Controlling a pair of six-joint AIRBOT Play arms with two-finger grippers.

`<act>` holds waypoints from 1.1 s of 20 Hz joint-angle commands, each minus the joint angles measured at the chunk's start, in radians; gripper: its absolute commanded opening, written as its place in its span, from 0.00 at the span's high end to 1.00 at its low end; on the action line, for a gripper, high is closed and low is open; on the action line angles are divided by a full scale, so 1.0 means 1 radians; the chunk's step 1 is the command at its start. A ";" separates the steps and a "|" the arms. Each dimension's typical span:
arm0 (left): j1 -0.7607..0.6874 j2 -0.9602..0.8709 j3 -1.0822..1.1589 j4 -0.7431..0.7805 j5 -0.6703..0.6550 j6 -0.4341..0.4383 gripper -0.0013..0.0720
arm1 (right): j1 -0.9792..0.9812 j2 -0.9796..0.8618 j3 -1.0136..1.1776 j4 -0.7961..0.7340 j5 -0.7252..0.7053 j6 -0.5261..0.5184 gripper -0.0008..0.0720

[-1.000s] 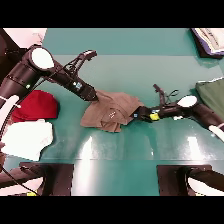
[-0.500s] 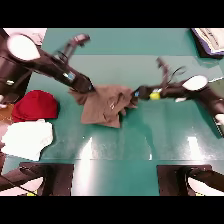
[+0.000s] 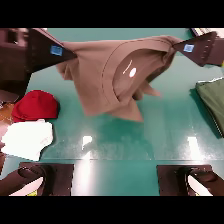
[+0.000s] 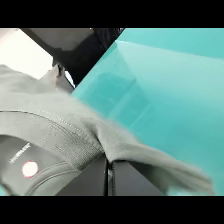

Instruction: Fold the shirts.

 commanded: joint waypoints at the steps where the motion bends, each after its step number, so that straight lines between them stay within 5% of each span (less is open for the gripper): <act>1: 0.000 0.020 -0.021 -0.020 -0.006 -0.003 0.95 | 0.048 -0.015 0.034 -0.062 0.116 0.092 0.96; 6: 0.000 0.020 -0.494 0.002 0.121 0.032 0.94 | 0.135 -0.192 -0.135 -0.145 0.089 0.077 0.96; 13: 0.001 0.020 -1.133 -0.005 0.602 0.039 0.94 | 0.089 -0.378 -0.228 -0.295 -0.029 0.059 0.96; 14: 0.003 0.020 -1.143 0.010 0.609 0.039 0.68 | 0.073 -0.388 -0.208 -0.295 -0.028 0.059 0.96; 15: 0.003 0.021 -1.134 0.032 0.607 0.039 0.30 | 0.061 -0.391 -0.184 -0.295 -0.020 0.059 0.96; 16: 0.003 0.021 -1.110 0.081 0.593 0.039 0.16 | 0.043 -0.390 -0.154 -0.296 -0.005 0.059 0.96; 19: 0.057 0.021 -1.004 0.206 0.502 0.038 0.15 | -0.027 -0.388 -0.055 -0.297 0.088 0.059 0.96; 22: 0.155 0.015 -0.985 0.168 0.514 0.040 0.15 | -0.081 -0.388 -0.004 -0.296 0.159 0.059 0.96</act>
